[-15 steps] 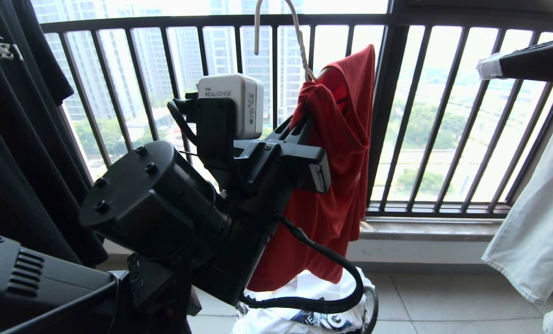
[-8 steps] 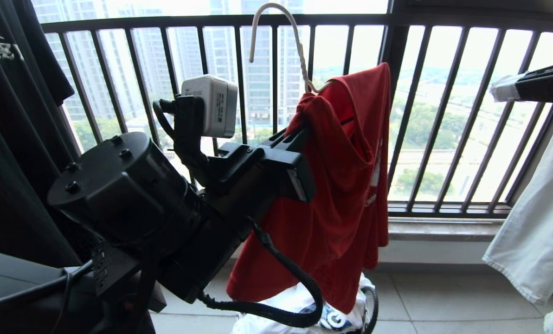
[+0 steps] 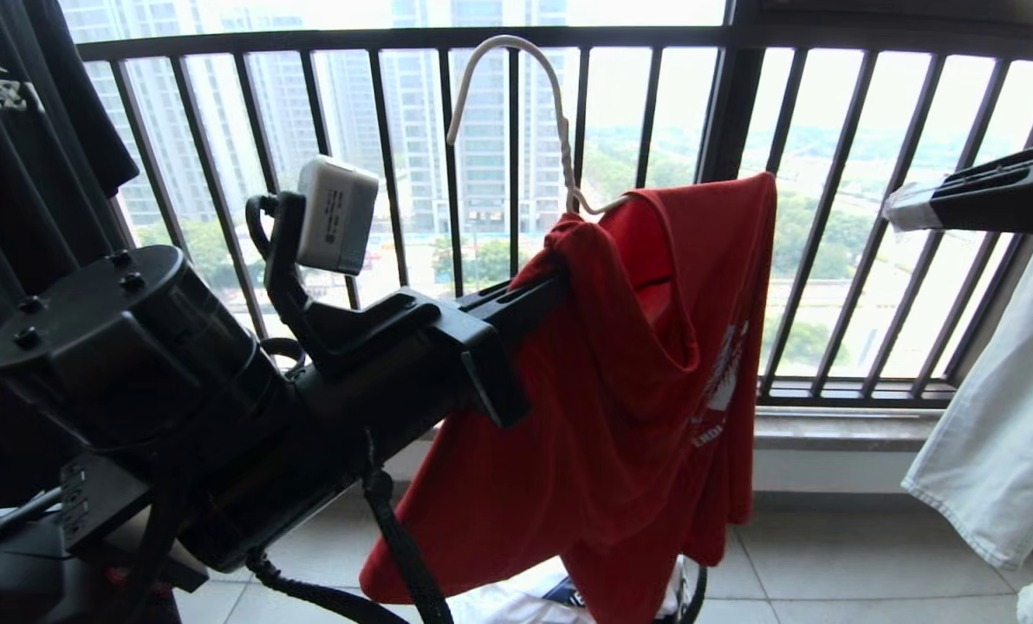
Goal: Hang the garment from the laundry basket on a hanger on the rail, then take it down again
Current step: Hang the clothes rack on the clothesline
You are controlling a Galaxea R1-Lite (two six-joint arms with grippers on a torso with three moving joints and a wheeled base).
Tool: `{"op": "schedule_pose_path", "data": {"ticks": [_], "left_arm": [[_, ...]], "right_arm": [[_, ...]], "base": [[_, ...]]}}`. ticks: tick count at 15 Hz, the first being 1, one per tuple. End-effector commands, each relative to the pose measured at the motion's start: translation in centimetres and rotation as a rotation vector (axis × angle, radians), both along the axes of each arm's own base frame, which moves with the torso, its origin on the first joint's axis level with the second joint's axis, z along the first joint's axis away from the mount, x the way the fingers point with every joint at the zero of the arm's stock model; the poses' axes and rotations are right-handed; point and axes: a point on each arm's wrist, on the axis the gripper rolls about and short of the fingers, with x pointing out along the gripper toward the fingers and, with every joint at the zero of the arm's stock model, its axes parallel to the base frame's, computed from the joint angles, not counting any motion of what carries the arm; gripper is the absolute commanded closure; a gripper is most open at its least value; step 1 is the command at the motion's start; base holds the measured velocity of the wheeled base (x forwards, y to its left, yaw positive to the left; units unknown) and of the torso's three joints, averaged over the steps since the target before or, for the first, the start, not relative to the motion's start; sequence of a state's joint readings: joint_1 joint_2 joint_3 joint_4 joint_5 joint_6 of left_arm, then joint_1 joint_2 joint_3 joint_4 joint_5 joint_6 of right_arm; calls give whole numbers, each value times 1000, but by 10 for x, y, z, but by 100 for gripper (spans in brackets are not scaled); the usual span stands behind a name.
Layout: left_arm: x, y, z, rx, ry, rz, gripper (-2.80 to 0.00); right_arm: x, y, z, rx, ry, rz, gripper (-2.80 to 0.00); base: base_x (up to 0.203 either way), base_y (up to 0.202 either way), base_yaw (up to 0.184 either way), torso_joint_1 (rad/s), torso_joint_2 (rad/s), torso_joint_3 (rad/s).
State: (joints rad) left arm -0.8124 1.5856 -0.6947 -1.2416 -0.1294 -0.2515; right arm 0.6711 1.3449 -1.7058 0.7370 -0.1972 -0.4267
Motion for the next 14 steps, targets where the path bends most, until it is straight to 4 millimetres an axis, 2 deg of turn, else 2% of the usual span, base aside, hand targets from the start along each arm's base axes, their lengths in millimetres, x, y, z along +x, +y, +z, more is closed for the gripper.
{"op": "schedule_pose_path", "data": {"ticks": [1,6,7,10,14], "left_arm": [[-7,14,-1,20,-22,-70,0],[-11,23,-5,71,-6,-132,0],[-12,26,-5,78,-11,-149,0],[-11,29,-6,97,4,-159,0],[-29,44,1,159,38,-248,0]], "right_arm": [[10,9,-4,-27,19,12,0],[20,18,3,-44,-10,30,0],[21,19,3,-53,-13,40,-280],[20,27,-1,-65,6,97,-280],[19,32,-10,-134,53,146,-280]], "base": [[0,0,0,0,0,0],[0,0,0,0,0,0],[0,0,0,0,0,0],[0,0,0,0,0,0],[0,0,0,0,0,0]]}}
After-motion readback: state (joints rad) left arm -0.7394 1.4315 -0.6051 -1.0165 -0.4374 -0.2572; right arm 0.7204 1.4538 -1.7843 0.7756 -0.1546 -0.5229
